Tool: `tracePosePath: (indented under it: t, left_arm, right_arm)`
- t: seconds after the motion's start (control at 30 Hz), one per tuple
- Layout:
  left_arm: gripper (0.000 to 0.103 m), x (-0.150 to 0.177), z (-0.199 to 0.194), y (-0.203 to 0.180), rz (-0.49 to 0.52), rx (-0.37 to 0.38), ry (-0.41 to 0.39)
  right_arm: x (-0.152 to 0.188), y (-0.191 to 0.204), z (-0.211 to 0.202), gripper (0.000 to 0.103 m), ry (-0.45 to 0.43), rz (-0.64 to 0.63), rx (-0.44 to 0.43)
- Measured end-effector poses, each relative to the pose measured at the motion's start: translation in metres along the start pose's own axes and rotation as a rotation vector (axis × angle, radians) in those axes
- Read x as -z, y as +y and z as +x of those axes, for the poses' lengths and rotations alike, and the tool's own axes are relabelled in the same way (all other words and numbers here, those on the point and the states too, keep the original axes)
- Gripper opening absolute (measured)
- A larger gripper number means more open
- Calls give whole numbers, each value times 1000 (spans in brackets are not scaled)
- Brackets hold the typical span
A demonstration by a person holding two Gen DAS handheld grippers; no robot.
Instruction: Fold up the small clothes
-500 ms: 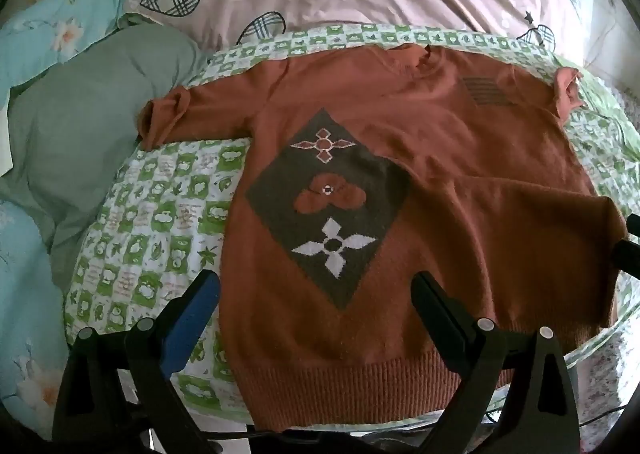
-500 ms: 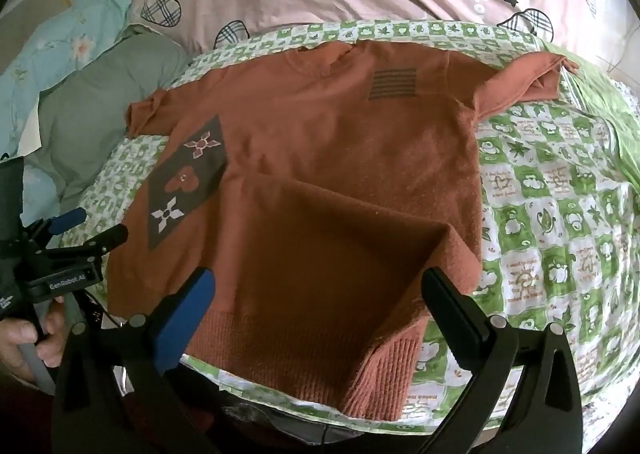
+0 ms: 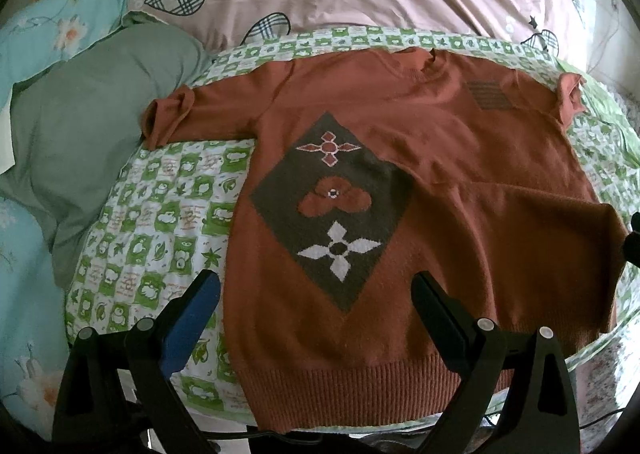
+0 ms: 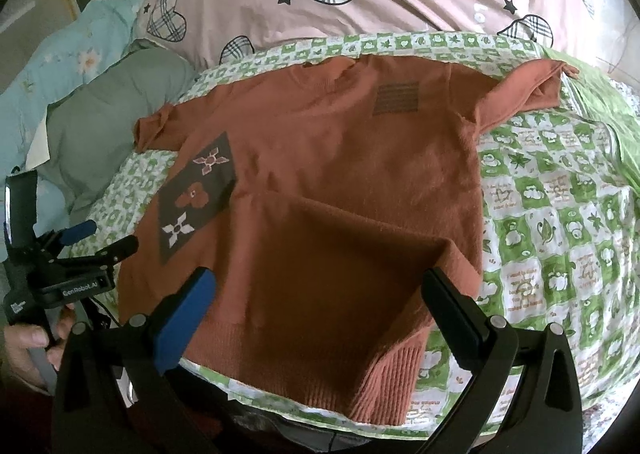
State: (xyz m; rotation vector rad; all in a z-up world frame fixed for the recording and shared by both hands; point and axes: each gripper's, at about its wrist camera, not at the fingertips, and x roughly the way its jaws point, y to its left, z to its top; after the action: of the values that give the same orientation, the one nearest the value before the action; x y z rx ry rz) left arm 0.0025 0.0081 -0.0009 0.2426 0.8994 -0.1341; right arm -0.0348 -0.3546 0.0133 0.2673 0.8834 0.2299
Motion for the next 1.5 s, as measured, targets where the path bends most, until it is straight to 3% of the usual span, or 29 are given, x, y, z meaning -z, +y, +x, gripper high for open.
tracePosePath:
  t: [0.47,0.63,1.2,1.37,1.5]
  left_arm:
    - [97,-9,2,0,-11,-28,-9]
    - [97,-11,1,0,12,-80,-80]
    - [97,-25,20,-6,-36,32,-51]
    - [97,-36,29,-8,-30,36,-35]
    - [97,-45,37,-10,-25,39,-23]
  right_arm:
    - [-9,-4,-2,102,-32,-16,11]
    - [-13,-6,-2,103,-44,-21,18]
    - [-27,-36,8,102,-46,47,25]
    - [-42,-69,11,102,-67,105,19]
    - [-69,-117,12,99,-107,201,-1]
